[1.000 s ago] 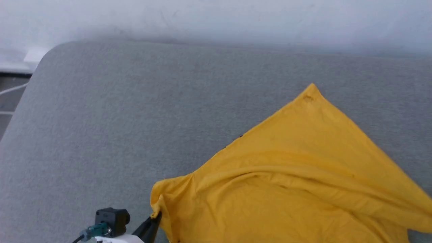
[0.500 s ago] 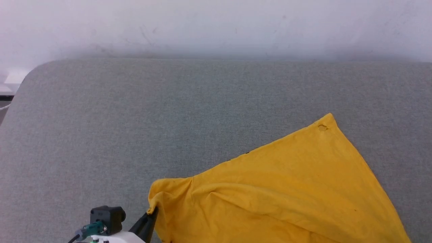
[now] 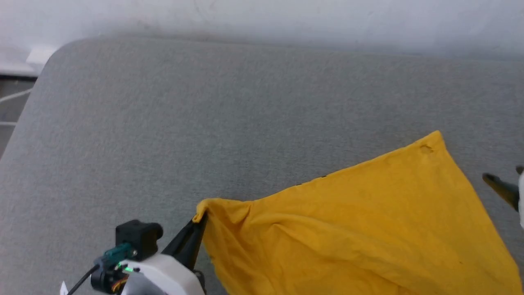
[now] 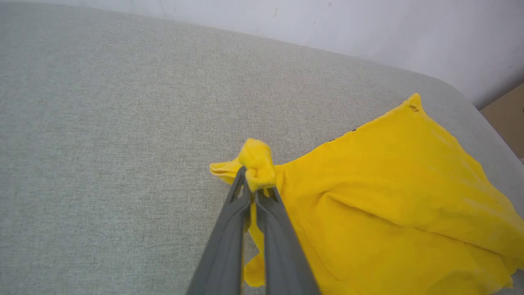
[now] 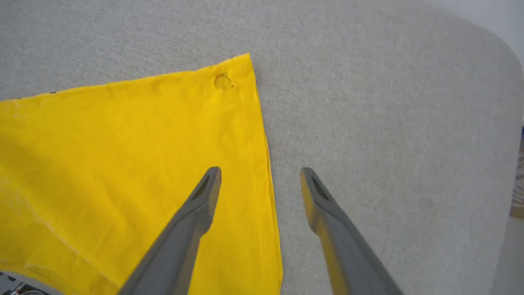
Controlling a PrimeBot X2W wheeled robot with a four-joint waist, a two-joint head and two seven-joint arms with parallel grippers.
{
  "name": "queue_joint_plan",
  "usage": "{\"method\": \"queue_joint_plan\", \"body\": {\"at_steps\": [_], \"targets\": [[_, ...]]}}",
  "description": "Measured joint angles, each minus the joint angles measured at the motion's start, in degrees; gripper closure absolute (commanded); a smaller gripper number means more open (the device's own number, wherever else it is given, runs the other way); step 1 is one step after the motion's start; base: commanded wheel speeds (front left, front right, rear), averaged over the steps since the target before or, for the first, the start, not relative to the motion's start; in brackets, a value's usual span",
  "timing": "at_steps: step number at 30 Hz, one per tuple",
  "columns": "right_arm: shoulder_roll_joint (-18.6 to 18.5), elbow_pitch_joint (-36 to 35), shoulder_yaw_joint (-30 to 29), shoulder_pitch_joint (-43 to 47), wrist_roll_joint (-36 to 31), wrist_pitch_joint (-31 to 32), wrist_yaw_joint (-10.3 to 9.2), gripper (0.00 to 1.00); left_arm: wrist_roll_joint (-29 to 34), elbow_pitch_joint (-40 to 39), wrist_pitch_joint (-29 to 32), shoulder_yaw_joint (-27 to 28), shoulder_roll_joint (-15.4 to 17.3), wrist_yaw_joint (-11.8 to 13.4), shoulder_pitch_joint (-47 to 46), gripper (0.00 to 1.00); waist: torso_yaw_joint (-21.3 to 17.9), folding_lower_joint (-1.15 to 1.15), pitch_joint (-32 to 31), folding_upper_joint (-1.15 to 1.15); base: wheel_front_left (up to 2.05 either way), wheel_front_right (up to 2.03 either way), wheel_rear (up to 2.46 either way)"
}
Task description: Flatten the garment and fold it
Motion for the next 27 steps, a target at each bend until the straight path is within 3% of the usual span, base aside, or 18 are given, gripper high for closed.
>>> {"method": "queue_joint_plan", "body": {"at_steps": [3, 10, 18, 19, 20, 27], "targets": [[-0.08, 4.33, 3.9, -5.48, -2.77, -0.05, 0.0, 0.0, 0.78, -0.47, 0.07, -1.04, -0.89, -0.45, -2.02, 1.0, 1.75, 0.0, 1.65, 0.0, 0.0, 0.0, 0.0], [0.55, 16.34, 6.36, -13.35, -7.5, -0.18, 0.0, 0.0, 1.55, 0.32, -0.02, -3.74, -4.42, -1.51, -5.68, 1.0, 6.56, 0.0, 5.23, 0.0, 0.0, 0.0, 0.0], [-1.71, 23.16, 9.5, -14.73, -9.77, 0.03, 0.0, 0.0, 1.53, 2.82, -1.13, -5.2, -7.12, -2.44, -7.05, 1.0, 11.1, -0.02, 8.56, 0.0, 0.0, 0.0, 0.0], [-2.52, 23.19, 10.1, -14.69, -9.61, 0.45, 0.0, 0.57, 1.53, 3.11, -1.22, -5.23, -7.1, -2.5, -7.16, 1.0, 11.51, -0.02, 8.88, 0.0, 0.0, 0.0, 0.0], [-3.27, 23.1, 10.72, -14.66, -9.51, 0.48, 0.0, 1.0, 1.53, 3.37, -1.24, -5.19, -7.0, -2.57, -7.29, 1.0, 11.88, -0.02, 9.16, 0.0, 0.0, 0.0, 0.0], [-3.57, 24.88, 12.07, -14.73, -8.53, -4.44, 0.0, 1.0, 1.57, 3.81, -1.38, -4.7, -5.65, -3.38, -8.11, 1.0, 12.53, -0.02, 9.0, 0.0, 0.0, 0.0, 0.0]]}}
